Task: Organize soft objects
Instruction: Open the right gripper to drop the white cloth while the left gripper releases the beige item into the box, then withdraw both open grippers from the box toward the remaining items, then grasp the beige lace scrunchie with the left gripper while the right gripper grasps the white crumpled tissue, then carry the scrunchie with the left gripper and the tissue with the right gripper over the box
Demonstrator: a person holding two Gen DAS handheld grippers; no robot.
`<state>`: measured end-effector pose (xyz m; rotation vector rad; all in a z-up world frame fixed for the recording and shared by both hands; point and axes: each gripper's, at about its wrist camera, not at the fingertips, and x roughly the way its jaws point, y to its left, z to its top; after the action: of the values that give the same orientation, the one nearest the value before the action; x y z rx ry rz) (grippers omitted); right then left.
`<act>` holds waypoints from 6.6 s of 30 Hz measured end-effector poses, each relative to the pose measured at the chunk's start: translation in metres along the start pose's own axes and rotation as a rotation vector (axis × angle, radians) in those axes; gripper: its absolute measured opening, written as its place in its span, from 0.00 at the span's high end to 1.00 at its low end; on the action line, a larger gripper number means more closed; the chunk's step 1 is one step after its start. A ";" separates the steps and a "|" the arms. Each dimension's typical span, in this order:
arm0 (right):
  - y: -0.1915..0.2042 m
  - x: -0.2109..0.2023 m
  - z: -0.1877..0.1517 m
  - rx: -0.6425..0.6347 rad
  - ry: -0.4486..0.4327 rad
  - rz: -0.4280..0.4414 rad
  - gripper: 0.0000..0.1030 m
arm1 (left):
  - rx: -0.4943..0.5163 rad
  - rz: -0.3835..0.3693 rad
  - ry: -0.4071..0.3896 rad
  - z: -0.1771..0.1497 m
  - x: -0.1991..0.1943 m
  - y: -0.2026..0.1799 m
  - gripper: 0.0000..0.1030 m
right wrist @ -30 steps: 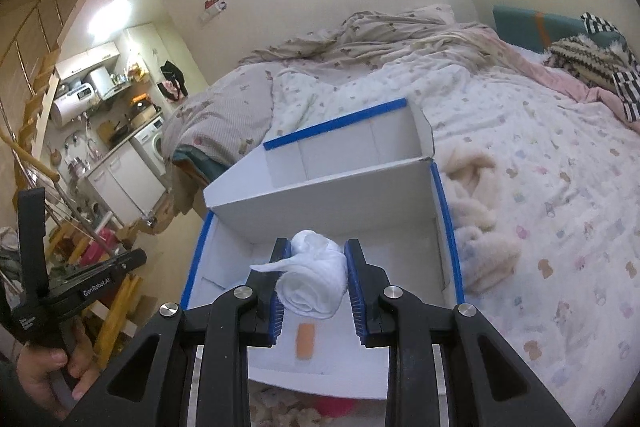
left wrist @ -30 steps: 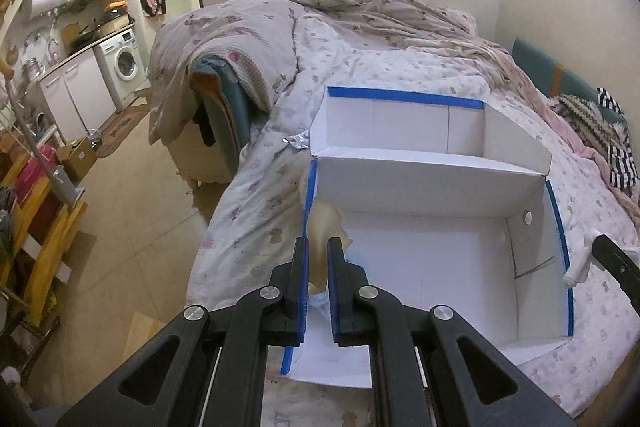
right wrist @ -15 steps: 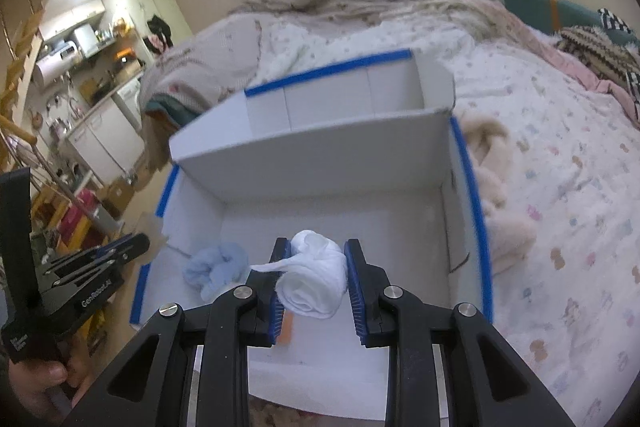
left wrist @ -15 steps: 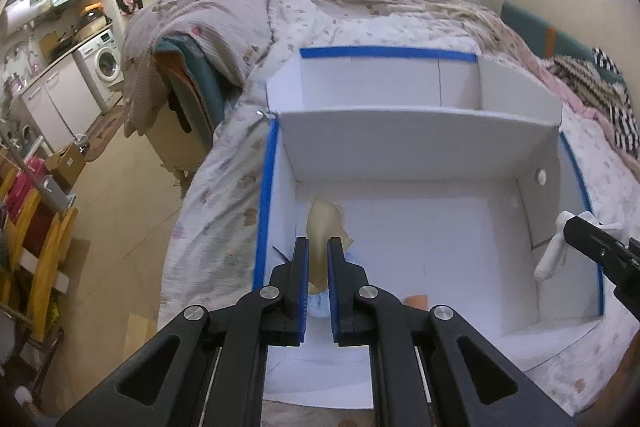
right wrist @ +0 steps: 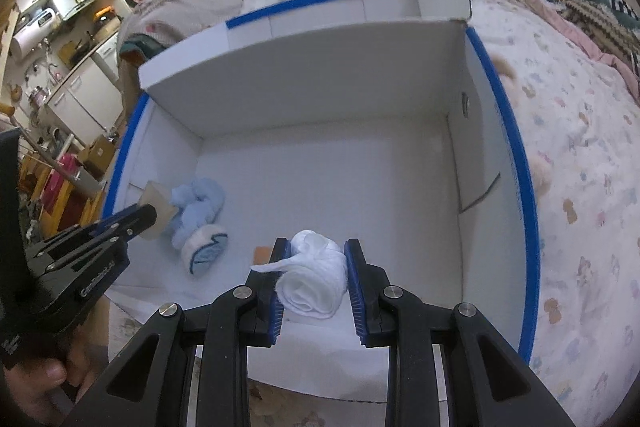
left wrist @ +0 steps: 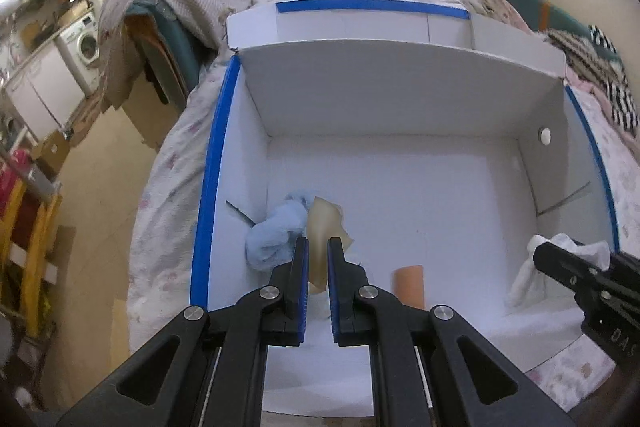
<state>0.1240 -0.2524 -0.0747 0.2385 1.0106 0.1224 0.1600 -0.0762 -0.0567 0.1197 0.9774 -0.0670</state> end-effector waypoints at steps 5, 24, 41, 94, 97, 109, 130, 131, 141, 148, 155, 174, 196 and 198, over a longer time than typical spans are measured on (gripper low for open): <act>-0.002 0.008 -0.001 0.011 0.028 -0.010 0.72 | 0.027 -0.001 0.026 -0.004 0.006 -0.002 0.92; -0.002 0.005 -0.001 0.011 0.008 -0.007 0.72 | 0.017 -0.027 0.059 -0.009 0.012 -0.005 0.84; -0.004 -0.008 0.007 0.056 -0.076 0.032 0.13 | -0.002 0.031 -0.043 -0.002 -0.012 0.004 0.37; 0.006 -0.041 -0.067 0.005 0.036 0.177 0.00 | -0.094 0.028 0.028 -0.089 -0.059 0.056 0.35; 0.001 -0.029 -0.068 0.045 0.080 0.156 0.00 | -0.105 0.036 0.056 -0.091 -0.052 0.058 0.35; -0.009 0.043 -0.086 0.221 0.334 0.226 0.31 | -0.144 -0.022 0.194 -0.096 -0.018 0.051 0.35; -0.006 0.011 -0.085 0.138 0.238 0.135 0.83 | -0.111 -0.094 0.358 -0.122 0.020 0.032 0.35; -0.008 0.010 -0.086 0.140 0.233 0.128 0.83 | -0.101 -0.108 0.367 -0.123 0.021 0.027 0.35; -0.022 0.014 -0.082 0.157 0.232 0.082 0.83 | 0.053 -0.131 0.460 -0.139 0.047 -0.021 0.41; -0.020 0.013 -0.083 0.143 0.231 0.083 0.83 | 0.078 -0.116 0.458 -0.133 0.051 -0.017 0.90; -0.015 0.010 -0.082 0.125 0.225 0.090 0.83 | 0.079 -0.121 0.437 -0.133 0.039 0.007 0.91; -0.003 -0.013 -0.084 0.073 0.154 0.112 0.83 | -0.164 0.068 0.181 -0.112 -0.023 0.093 0.91; 0.032 -0.085 -0.064 -0.050 -0.167 0.249 0.83 | -0.028 0.103 -0.281 -0.090 -0.130 0.041 0.91; 0.032 -0.087 -0.061 -0.045 -0.182 0.257 0.83 | -0.038 0.089 -0.282 -0.087 -0.131 0.041 0.91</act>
<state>0.0264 -0.2313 -0.0257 0.3323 0.7920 0.3504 0.0198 -0.0234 0.0071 0.1151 0.6902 0.0163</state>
